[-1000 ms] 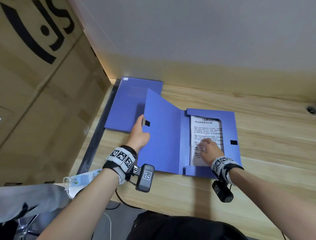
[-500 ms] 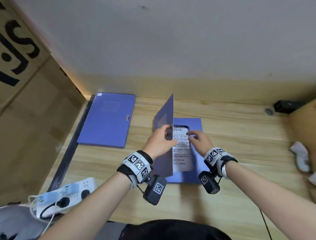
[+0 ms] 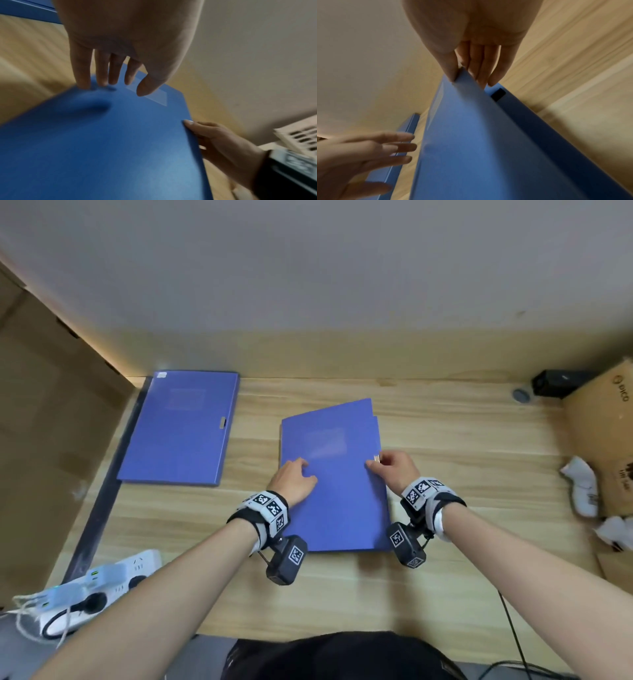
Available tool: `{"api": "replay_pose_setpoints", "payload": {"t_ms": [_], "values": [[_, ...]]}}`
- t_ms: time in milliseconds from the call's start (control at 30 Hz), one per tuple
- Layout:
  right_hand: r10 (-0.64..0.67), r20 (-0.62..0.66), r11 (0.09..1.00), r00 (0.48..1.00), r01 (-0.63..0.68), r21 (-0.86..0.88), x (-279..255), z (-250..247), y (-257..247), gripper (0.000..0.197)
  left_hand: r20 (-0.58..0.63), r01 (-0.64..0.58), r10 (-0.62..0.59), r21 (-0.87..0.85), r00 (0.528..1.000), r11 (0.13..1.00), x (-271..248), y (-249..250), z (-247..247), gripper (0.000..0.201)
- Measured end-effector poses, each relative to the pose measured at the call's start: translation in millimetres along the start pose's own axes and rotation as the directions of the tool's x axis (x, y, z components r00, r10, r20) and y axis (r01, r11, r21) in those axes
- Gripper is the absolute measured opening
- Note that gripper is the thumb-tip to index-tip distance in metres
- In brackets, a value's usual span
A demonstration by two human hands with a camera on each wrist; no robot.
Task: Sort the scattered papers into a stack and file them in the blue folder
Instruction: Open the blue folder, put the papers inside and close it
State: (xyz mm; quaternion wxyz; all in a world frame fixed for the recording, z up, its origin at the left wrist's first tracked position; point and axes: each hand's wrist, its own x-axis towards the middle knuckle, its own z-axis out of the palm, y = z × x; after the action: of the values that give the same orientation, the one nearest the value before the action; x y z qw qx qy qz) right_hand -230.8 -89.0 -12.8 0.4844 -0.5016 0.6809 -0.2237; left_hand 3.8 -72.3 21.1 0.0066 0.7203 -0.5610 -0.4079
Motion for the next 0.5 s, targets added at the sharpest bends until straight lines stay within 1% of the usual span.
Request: {"api": "replay_pose_setpoints", "payload": {"t_ms": [133, 233, 333, 500], "values": [[0.083, -0.085, 0.99, 0.993, -0.092, -0.11, 6, -2, 14, 0.03, -0.057, 0.127, -0.124, 0.043, 0.991, 0.991, 16, -21, 9, 0.059], [0.099, -0.13, 0.974, 0.987, -0.123, -0.19, 13, -1, 22, 0.03, -0.056, 0.191, -0.192, -0.03, 0.98, 0.981, 25, -29, 20, 0.063], [0.168, -0.154, 0.944, 0.974, -0.204, -0.261, 16, 1, 28, 0.022, -0.055, 0.252, -0.257, -0.085, 0.965, 0.964, 30, -27, 31, 0.066], [0.281, -0.196, 0.918, 0.939, -0.323, -0.229, 20, 1, 29, 0.016, -0.059, 0.288, -0.292, -0.064, 0.955, 0.955, 36, -23, 37, 0.062]]}}
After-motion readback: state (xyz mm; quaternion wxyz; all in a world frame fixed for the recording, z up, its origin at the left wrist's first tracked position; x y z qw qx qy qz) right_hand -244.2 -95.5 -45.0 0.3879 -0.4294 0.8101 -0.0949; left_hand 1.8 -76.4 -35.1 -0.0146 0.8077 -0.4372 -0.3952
